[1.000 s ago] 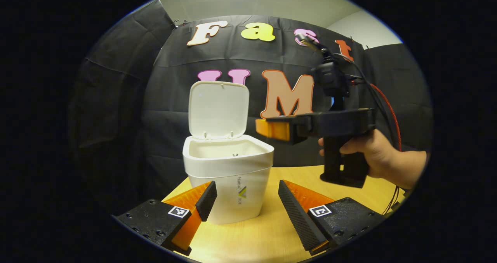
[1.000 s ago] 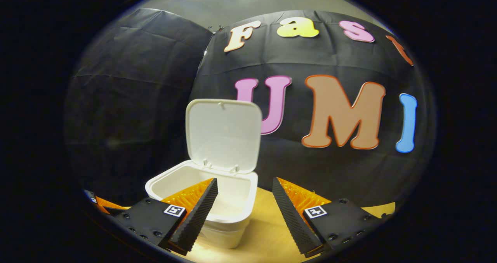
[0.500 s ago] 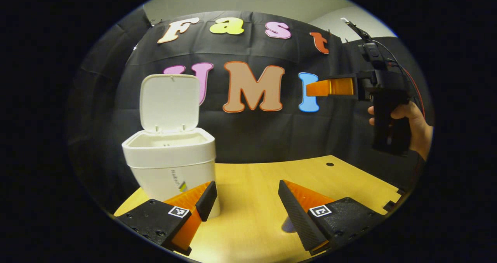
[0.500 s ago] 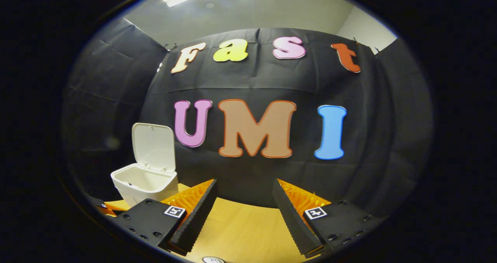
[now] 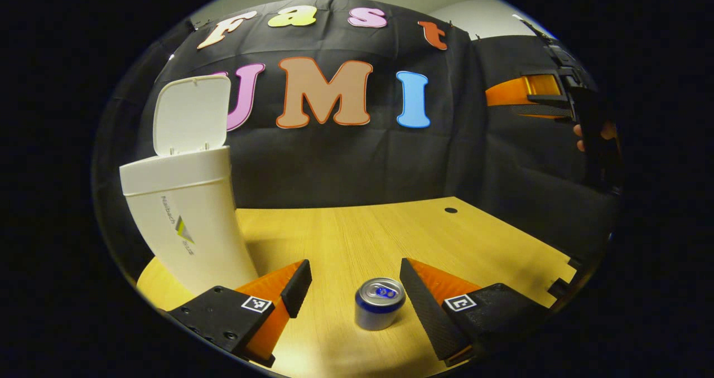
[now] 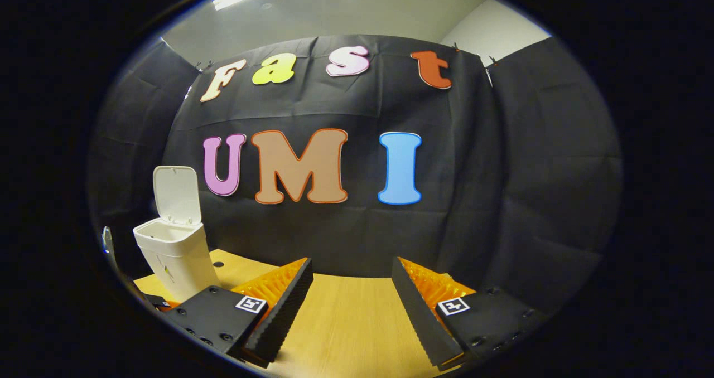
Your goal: Press the lid of the desktop garbage bin to open it, pick up the crumpled paper on the desktop and throw it into the bin, then pick up the pop can on the desktop and drop it into the bin, and finally close the garbage bin lid.
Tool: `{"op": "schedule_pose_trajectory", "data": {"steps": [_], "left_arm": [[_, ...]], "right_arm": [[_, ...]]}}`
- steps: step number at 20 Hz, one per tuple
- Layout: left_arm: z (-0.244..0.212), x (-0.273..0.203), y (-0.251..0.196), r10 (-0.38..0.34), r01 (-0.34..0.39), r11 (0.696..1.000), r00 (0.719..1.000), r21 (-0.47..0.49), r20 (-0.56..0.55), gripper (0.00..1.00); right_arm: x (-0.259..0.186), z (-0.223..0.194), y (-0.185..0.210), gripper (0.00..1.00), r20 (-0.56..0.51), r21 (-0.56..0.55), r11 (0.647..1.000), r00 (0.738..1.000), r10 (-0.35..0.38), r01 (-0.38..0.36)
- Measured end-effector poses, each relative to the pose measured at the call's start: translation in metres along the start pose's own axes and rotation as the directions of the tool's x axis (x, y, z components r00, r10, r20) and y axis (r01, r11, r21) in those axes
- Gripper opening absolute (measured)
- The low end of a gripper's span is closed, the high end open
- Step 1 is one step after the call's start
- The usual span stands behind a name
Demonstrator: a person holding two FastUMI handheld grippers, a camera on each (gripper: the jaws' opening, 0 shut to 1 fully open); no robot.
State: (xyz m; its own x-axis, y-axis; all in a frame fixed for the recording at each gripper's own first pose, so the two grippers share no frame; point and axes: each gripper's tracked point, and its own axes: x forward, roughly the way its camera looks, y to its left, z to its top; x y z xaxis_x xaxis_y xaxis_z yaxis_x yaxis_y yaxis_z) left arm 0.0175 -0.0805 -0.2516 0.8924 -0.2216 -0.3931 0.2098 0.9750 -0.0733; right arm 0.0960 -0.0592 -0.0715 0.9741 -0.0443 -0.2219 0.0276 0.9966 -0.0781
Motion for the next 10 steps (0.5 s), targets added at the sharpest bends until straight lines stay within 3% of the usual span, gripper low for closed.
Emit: {"op": "schedule_pose_trajectory", "data": {"steps": [4,5,7,9,10], "left_arm": [[-0.032,0.014,-0.015,0.011,-0.011,1.000,0.999,-0.003,-0.043,0.96],[-0.041,0.018,-0.017,0.018,-0.018,1.000,0.998,0.001,-0.053,0.96],[-0.056,0.028,-0.019,0.033,-0.033,0.999,0.997,0.005,-0.077,0.96],[-0.071,0.041,-0.018,0.047,-0.047,0.999,0.994,0.009,-0.099,0.96],[-0.077,0.048,-0.018,0.051,-0.050,0.999,0.993,0.010,-0.108,0.96]], "right_arm": [[-0.019,-0.040,-0.030,0.96,-0.058,-0.016,0.999,0.998,-0.036,0.035],[-0.022,-0.048,-0.035,1.00,-0.072,-0.012,0.999,0.997,-0.036,0.035],[-0.023,-0.065,-0.044,0.96,-0.107,0.001,0.999,0.993,-0.038,0.039],[-0.025,-0.085,-0.051,1.00,-0.147,0.002,0.999,0.988,-0.041,0.042],[-0.026,-0.093,-0.056,0.95,-0.166,-0.008,0.999,0.985,-0.046,0.045]]}}
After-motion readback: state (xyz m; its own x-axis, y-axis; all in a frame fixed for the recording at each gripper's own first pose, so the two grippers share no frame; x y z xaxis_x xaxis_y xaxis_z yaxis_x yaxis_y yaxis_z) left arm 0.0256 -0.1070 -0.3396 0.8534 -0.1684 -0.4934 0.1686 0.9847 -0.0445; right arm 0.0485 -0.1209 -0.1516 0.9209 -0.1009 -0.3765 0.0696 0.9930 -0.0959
